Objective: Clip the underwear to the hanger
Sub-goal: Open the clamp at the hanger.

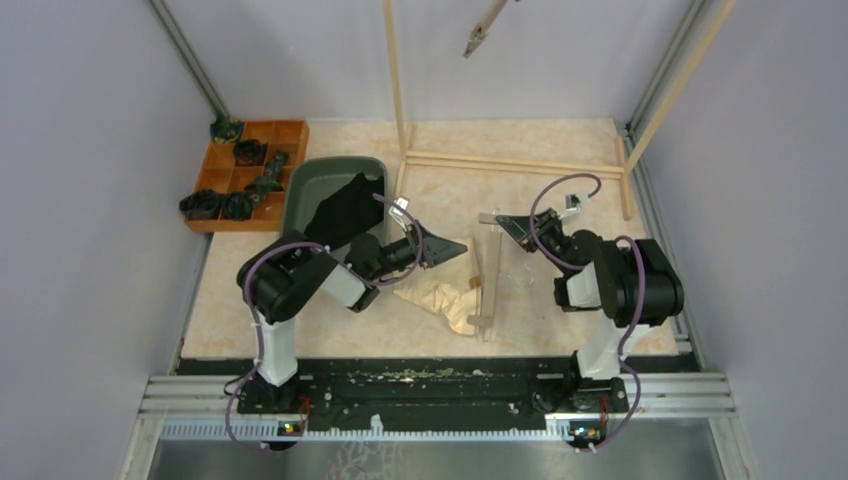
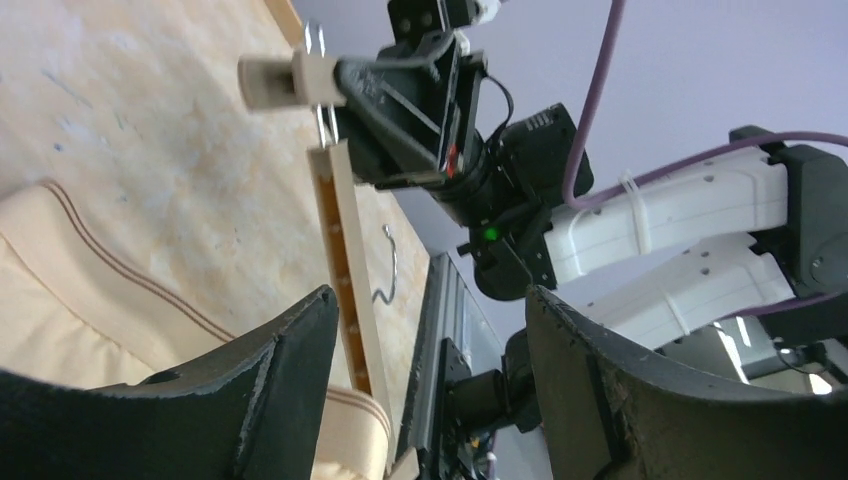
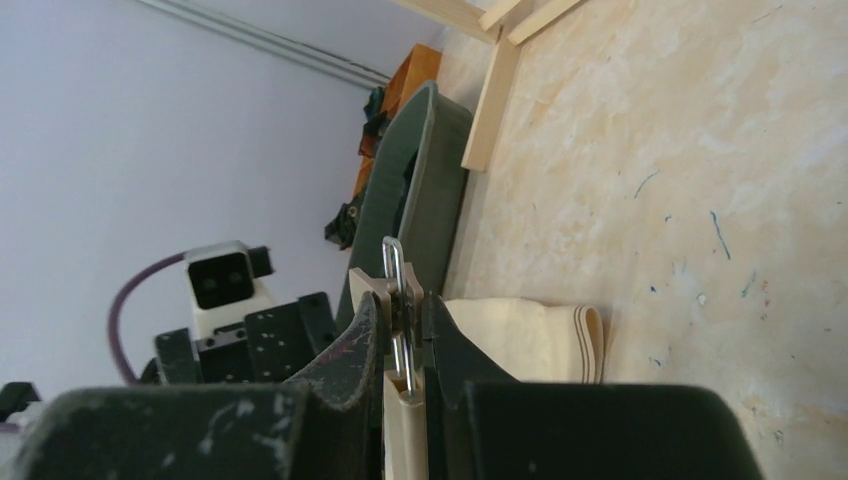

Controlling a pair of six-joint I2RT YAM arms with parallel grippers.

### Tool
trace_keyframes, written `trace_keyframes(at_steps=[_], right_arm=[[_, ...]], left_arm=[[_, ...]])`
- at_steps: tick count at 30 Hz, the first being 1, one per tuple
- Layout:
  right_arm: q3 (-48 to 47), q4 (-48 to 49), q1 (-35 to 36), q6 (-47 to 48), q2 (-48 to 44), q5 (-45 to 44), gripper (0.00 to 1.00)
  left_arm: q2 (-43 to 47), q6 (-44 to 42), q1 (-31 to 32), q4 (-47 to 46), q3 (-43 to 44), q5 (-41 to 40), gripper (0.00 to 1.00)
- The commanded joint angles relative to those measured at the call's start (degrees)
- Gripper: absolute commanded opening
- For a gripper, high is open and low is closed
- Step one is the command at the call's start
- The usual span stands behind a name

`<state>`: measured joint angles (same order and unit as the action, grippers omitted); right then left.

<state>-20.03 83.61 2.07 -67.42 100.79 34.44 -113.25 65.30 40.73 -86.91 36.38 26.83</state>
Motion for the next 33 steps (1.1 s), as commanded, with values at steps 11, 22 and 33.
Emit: trace_keyframes(at_steps=[11,22,33], right_arm=[[5.9,-25.76,-0.22,15.3,-19.19,-5.84,0.0],[7.9,-20.05,-0.23,14.93,-17.34,-3.59,0.0],[8.34,-25.01,-0.22,17.37,-22.3,-4.31,0.0]], left_arm=[[5.14,-14.71,0.13,20.92,3.82,-9.39,0.74],[5.48,-31.16,1.89,49.71,16.16,-24.27,0.73],[2.99,-38.58,1.9,58.14,21.3,-25.49,0.59]])
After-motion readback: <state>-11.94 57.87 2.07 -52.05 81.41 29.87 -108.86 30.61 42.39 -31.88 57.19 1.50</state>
